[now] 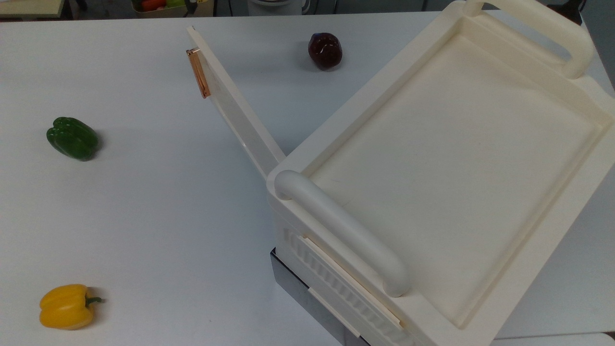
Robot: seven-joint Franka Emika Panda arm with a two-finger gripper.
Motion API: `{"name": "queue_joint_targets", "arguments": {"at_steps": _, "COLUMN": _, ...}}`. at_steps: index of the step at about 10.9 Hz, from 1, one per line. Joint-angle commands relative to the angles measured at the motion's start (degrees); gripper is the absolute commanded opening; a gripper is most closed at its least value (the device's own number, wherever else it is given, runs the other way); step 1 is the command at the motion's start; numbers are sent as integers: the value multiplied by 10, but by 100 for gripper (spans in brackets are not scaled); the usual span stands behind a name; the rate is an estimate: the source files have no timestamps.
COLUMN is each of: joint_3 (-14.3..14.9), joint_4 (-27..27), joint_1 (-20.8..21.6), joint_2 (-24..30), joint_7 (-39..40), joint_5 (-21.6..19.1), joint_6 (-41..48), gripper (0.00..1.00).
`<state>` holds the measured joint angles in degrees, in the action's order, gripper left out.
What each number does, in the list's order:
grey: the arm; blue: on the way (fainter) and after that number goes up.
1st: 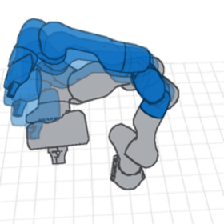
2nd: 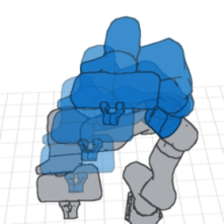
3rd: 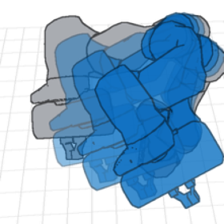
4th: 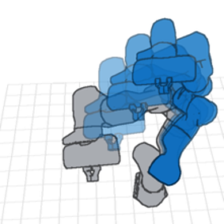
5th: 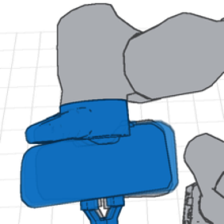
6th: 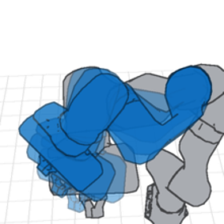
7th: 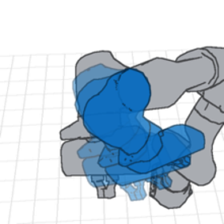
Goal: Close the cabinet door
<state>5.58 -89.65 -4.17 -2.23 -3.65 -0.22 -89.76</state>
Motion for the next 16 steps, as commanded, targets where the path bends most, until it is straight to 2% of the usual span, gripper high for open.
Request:
{"name": "queue_joint_targets", "arguments": {"at_steps": 1, "joint_3": 5, "joint_4": -12, "joint_1": 7, "joint_2": 7, "joint_7": 38, "joint_5": 6, "joint_6": -10, "gripper": 91}}
{"name": "queue_joint_targets", "arguments": {"at_steps": 3, "joint_3": 5, "joint_4": -12, "joint_1": 6, "joint_2": 7, "joint_7": 51, "joint_5": 1, "joint_6": -10, "gripper": 44}}
{"name": "queue_joint_targets", "arguments": {"at_steps": 4, "joint_3": 7, "joint_4": -12, "joint_1": 5, "joint_2": 8, "joint_7": 71, "joint_5": -3, "joint_6": -10, "gripper": 14}}
{"name": "queue_joint_targets", "arguments": {"at_steps": 5, "joint_3": 7, "joint_4": -12, "joint_1": 4, "joint_2": 9, "joint_7": 79, "joint_5": -7, "joint_6": -10, "gripper": 0}}
{"name": "queue_joint_targets", "arguments": {"at_steps": 7, "joint_3": 7, "joint_4": -12, "joint_1": 4, "joint_2": 8, "joint_7": 83, "joint_5": -7, "joint_6": -12, "gripper": 0}}
{"name": "queue_joint_targets", "arguments": {"at_steps": 8, "joint_3": 8, "joint_4": -12, "joint_1": 3, "joint_2": 7, "joint_7": 116, "joint_5": -7, "joint_6": -15, "gripper": 0}}
{"name": "queue_joint_targets", "arguments": {"at_steps": 10, "joint_3": 31, "joint_4": -4, "joint_1": 5, "joint_2": -6, "joint_7": 274, "joint_5": -7, "joint_6": -21, "gripper": 0}}
{"name": "queue_joint_targets", "arguments": {"at_steps": 13, "joint_3": 51, "joint_4": 31, "joint_1": 5, "joint_2": -31, "joint_7": 589, "joint_5": -5, "joint_6": -48, "gripper": 0}}
{"name": "queue_joint_targets", "arguments": {"at_steps": 16, "joint_3": 52, "joint_4": 31, "joint_1": 4, "joint_2": -36, "joint_7": 723, "joint_5": -23, "joint_6": -138, "gripper": 0}}
